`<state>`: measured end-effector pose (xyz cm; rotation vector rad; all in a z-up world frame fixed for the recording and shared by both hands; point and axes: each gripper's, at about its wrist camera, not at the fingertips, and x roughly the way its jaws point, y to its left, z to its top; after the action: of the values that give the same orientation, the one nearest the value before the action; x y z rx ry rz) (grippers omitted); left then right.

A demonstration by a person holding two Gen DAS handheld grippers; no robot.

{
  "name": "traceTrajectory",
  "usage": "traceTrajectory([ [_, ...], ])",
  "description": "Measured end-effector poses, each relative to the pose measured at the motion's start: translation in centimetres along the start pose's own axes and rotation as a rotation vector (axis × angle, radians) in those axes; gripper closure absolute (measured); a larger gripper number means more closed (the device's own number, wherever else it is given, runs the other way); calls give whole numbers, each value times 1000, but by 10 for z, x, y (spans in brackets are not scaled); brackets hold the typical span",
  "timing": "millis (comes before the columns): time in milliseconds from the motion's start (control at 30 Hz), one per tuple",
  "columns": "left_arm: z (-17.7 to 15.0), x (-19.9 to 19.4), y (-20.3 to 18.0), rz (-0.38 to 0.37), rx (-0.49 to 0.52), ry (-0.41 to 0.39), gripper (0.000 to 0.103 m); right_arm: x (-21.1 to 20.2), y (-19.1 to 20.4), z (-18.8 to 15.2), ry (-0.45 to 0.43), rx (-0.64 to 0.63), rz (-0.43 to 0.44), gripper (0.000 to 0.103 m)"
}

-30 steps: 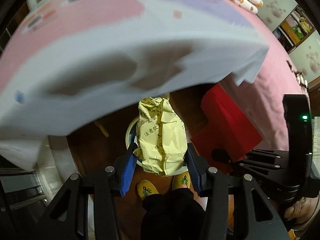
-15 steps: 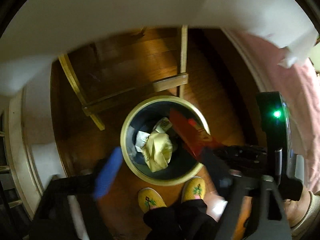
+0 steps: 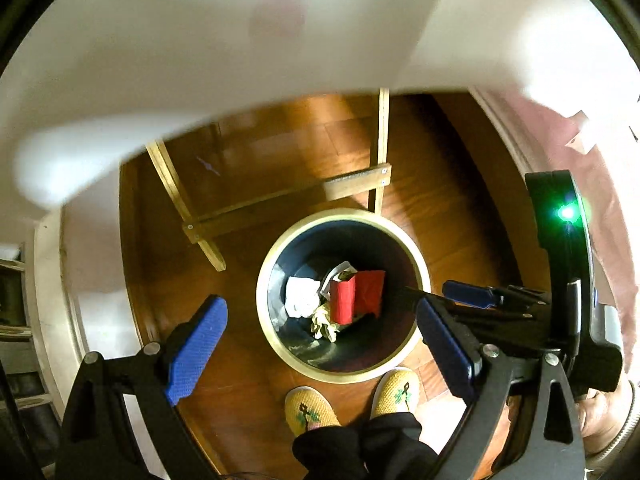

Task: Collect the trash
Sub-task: 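Raise both tools from the bin back toward the bed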

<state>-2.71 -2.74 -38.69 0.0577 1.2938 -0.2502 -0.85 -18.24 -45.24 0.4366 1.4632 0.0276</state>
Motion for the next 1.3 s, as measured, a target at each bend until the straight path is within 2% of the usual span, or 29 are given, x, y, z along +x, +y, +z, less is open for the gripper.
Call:
traceTrajectory([
  [167, 5, -43, -3, 0, -3, -32, 8, -42, 9, 2, -38, 15, 8, 51],
  [367, 14, -114, -3, -16, 8, -76, 8, -105, 25, 0, -82, 15, 16, 51],
  [633, 45, -219, 1, -33, 67, -178, 8, -202, 62, -6, -167, -12, 27, 51],
  [833, 74, -288, 12, -23, 84, -265, 8, -272, 103, 0, -242, -90, 21, 51],
  [1000, 93, -322, 23, -23, 93, -301, 8, -325, 134, 15, -334, -147, 13, 50],
  [1067, 101, -333, 26, -21, 93, -322, 8, -342, 143, 22, -363, -161, 11, 47],
  [1133, 106, -344, 32, -21, 86, -339, 8, -354, 148, 27, -378, -176, 9, 41],
  [1300, 122, -351, 42, -25, 66, -342, 8, -368, 166, 49, -427, -250, -23, 40],
])
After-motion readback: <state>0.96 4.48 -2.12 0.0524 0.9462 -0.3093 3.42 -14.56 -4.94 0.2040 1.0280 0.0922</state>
